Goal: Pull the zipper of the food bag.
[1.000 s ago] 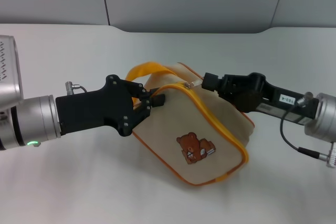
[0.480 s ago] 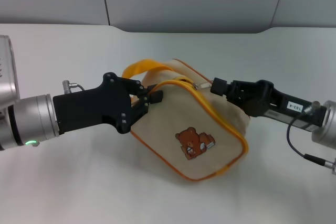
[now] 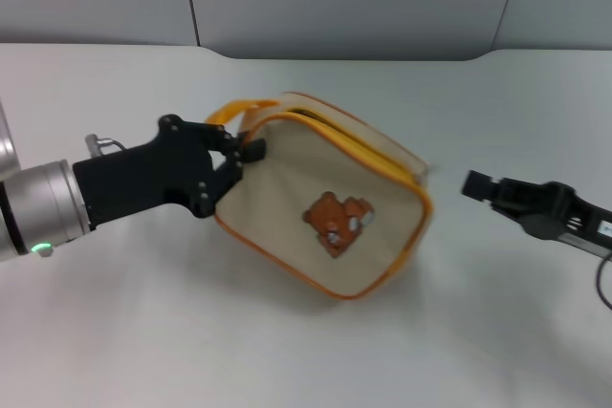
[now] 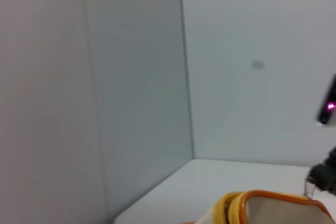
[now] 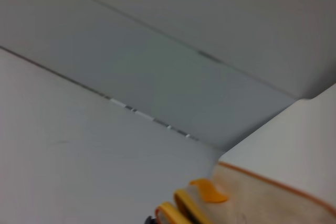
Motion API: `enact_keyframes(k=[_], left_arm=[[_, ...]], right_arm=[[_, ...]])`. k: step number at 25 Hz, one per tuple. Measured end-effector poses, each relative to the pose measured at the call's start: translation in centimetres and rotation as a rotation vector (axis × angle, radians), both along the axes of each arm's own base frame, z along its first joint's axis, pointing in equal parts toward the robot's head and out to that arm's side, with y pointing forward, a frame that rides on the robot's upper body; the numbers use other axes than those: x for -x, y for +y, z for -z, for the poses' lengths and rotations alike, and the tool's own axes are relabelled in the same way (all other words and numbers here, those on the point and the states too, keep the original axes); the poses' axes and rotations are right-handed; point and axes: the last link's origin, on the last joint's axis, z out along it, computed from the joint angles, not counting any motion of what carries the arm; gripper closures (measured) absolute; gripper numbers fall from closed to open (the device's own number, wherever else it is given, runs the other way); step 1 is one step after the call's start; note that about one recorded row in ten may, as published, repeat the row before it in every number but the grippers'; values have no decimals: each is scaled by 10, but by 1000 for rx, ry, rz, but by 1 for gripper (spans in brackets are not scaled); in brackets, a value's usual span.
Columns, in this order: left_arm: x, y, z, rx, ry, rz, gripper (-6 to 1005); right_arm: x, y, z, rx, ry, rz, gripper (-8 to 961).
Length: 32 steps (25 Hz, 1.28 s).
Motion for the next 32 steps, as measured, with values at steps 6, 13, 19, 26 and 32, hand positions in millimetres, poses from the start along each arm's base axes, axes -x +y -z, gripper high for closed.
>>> enact_keyframes(k=[6,13,19,26,32], left_arm=[[6,3,-2,-32,15,-25,942],[14,-3,6,-72,6,-40,942],[31,-9,-6,-125,-37,-126,917],[32,-15,-32,-27,-150,-167,679],[16,-39,-40,220,-173,-30,446]], right_arm=[[-9,0,-10,-46,-16,21,953],[4,12,-22,-148,-20,-76,939],[18,20,-28,-251,-95,-248,782],[30,26,-27,-391,-230,-452,506],[38,12,-15,-500,-317,-688,279]])
